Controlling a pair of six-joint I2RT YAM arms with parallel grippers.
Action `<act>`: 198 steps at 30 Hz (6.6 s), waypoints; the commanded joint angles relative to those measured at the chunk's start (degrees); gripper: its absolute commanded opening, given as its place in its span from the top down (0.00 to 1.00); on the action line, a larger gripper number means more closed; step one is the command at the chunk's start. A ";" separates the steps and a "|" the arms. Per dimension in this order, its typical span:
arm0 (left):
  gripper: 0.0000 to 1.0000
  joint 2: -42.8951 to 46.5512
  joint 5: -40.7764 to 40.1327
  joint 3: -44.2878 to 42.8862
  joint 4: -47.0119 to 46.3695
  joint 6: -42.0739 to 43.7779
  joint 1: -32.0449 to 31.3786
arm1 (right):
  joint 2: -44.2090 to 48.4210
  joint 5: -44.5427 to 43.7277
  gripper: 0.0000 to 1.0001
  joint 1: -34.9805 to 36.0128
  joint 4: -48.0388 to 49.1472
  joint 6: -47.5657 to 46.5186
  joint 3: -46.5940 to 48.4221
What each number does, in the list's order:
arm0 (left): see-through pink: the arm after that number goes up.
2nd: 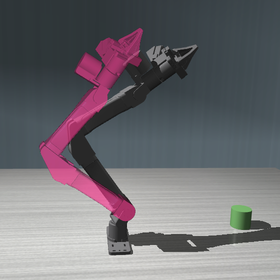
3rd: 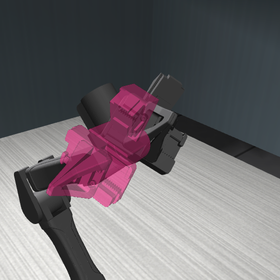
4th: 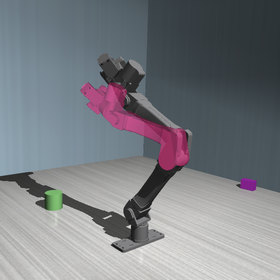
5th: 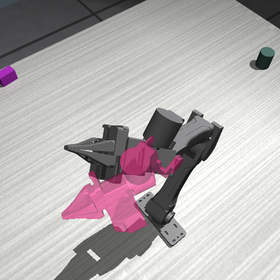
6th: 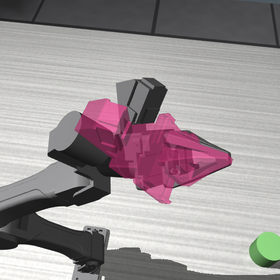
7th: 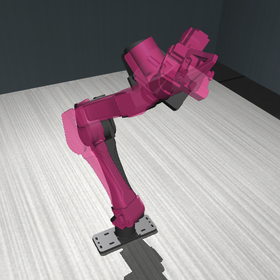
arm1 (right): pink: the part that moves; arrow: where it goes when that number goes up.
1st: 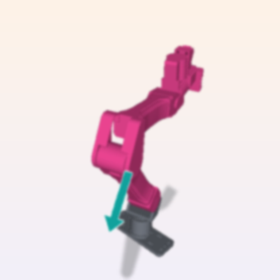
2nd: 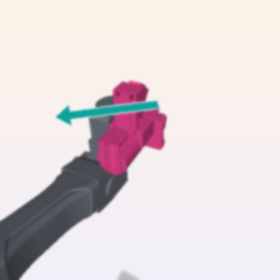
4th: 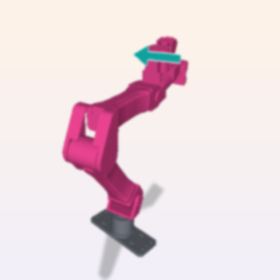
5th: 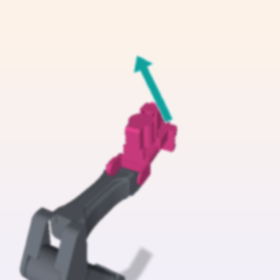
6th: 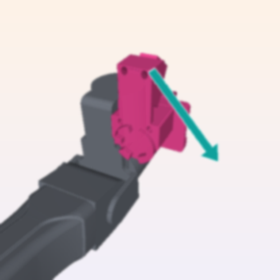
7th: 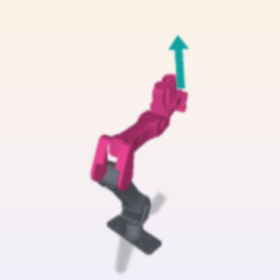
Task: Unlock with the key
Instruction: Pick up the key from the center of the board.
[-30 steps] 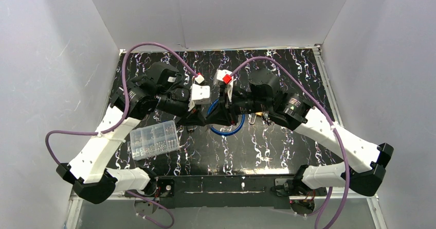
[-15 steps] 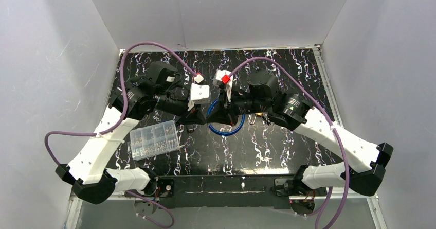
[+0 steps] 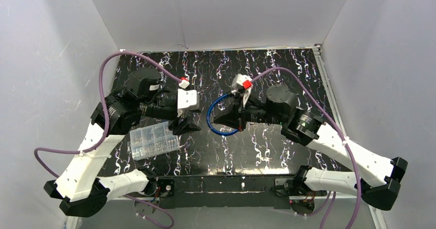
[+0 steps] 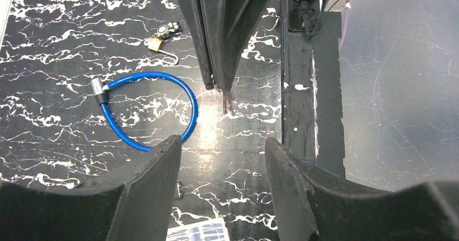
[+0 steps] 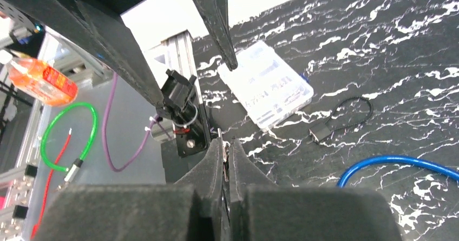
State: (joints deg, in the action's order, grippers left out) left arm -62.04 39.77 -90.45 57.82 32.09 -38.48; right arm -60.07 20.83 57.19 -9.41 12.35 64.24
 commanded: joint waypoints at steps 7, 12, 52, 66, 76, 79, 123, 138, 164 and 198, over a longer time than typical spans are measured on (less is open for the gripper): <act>0.45 1.21 2.87 4.48 -7.87 -6.55 -0.24 | 4.32 -1.71 0.99 0.21 18.18 5.96 -3.26; 0.56 1.70 2.96 5.09 -12.48 -9.11 -0.25 | 3.22 -0.09 0.99 0.22 18.77 6.13 -2.20; 0.82 1.23 2.54 3.41 -10.48 -6.13 -0.20 | 1.45 1.30 0.99 0.29 19.20 6.10 -1.49; 1.00 0.42 -1.88 0.44 -7.62 -1.12 -0.21 | 5.20 0.48 0.42 0.47 12.03 3.20 -1.39; 1.00 -4.75 -7.35 -8.41 14.64 18.66 -3.33 | 9.47 -8.44 0.33 0.26 0.90 -7.20 3.82; 1.00 -6.65 -16.82 -10.32 24.61 26.89 -7.58 | 10.08 -10.19 0.34 -0.01 0.78 -7.90 3.35; 1.00 19.76 -38.02 30.89 -42.77 103.55 -22.96 | 9.00 -2.66 0.25 -4.02 28.65 5.51 -15.69; 1.00 18.13 -38.91 27.33 -41.74 90.85 -23.04 | 2.84 -6.42 0.30 -2.78 41.64 5.05 -16.17; 1.00 16.80 -45.02 22.58 -36.57 79.78 -24.43 | -3.20 -11.17 0.50 -1.64 52.37 5.27 -12.39; 1.00 0.60 -36.68 -9.33 6.49 14.06 -24.99 | 9.15 -4.33 0.64 -2.67 41.69 15.77 -19.27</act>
State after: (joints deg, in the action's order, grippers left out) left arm -59.16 -1.84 -96.81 54.40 63.97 -63.24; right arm -53.43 7.28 55.23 34.46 21.31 46.34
